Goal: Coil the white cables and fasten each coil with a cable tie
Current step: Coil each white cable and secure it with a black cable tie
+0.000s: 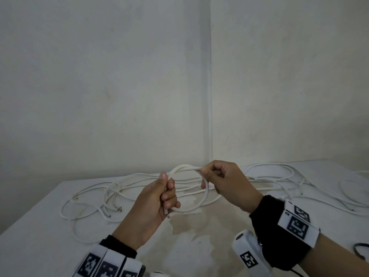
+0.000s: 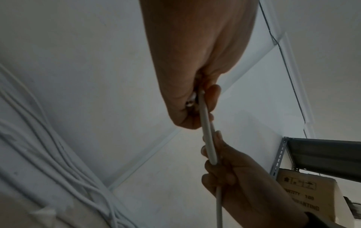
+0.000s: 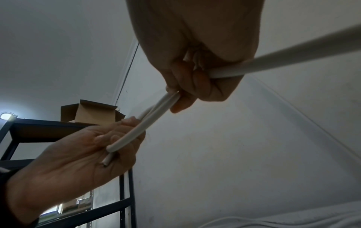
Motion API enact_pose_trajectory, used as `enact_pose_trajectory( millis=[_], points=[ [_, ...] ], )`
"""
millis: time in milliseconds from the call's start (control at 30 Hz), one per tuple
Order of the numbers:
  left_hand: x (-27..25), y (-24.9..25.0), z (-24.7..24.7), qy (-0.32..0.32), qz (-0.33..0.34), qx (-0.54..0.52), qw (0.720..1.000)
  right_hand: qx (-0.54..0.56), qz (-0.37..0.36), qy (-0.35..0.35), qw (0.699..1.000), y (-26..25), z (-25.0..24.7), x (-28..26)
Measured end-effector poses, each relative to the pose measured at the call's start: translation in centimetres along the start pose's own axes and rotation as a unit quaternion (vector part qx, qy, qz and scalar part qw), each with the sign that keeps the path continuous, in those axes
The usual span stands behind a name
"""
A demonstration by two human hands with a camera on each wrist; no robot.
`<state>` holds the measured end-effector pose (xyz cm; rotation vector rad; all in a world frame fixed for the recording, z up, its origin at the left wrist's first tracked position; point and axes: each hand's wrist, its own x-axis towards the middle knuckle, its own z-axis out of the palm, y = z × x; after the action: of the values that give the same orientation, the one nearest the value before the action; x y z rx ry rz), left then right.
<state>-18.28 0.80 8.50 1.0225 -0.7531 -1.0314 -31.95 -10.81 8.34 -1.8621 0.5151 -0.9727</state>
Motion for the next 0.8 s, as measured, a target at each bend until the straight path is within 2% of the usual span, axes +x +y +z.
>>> enact_pose_trajectory(
  millis=[100, 200, 300, 400, 467, 533, 600, 633, 733, 800],
  points=[
    [0.3, 0.4, -0.9, 0.035, 0.014, 0.006, 0.999, -0.090, -0.008, -0.019, 0.996, 1.5, -0.7, 0.4],
    [0.4, 1.6, -3.2, 0.081, 0.032, -0.031, 0.996, -0.222, -0.018, -0.013, 0.975, 3.8, -3.0, 0.7],
    [0.2, 2.5, -5.5, 0.109, 0.030, -0.026, 0.993, -0.238, -0.025, 0.029, 0.971, 5.0, -5.4, 0.7],
    [0.1, 2.2, -6.2, 0.117, 0.025, 0.003, 0.993, -0.297, -0.040, 0.021, 0.954, 5.7, -6.3, 1.2],
    [0.2, 1.9, -6.1, 0.119, 0.032, 0.013, 0.992, -0.388, -0.086, 0.020, 0.918, 5.8, -6.0, 1.6],
    [0.4, 2.0, -6.0, 0.123, 0.042, 0.020, 0.991, -0.490, -0.204, 0.024, 0.847, 5.9, -5.3, 1.9],
    [0.5, 2.2, -6.1, 0.127, 0.047, 0.031, 0.990, -0.564, -0.286, -0.018, 0.775, 6.4, -4.5, 2.1],
    [0.6, 2.3, -6.1, 0.129, 0.049, 0.042, 0.990, -0.581, -0.315, -0.041, 0.749, 6.8, -4.0, 2.2],
    [0.8, 2.1, -6.1, 0.140, 0.053, 0.087, 0.985, -0.588, -0.345, -0.059, 0.729, 6.9, -2.4, 2.3],
    [1.0, 1.9, -5.8, 0.146, 0.055, 0.105, 0.982, -0.579, -0.394, -0.049, 0.712, 6.8, -1.2, 2.3]
  ],
)
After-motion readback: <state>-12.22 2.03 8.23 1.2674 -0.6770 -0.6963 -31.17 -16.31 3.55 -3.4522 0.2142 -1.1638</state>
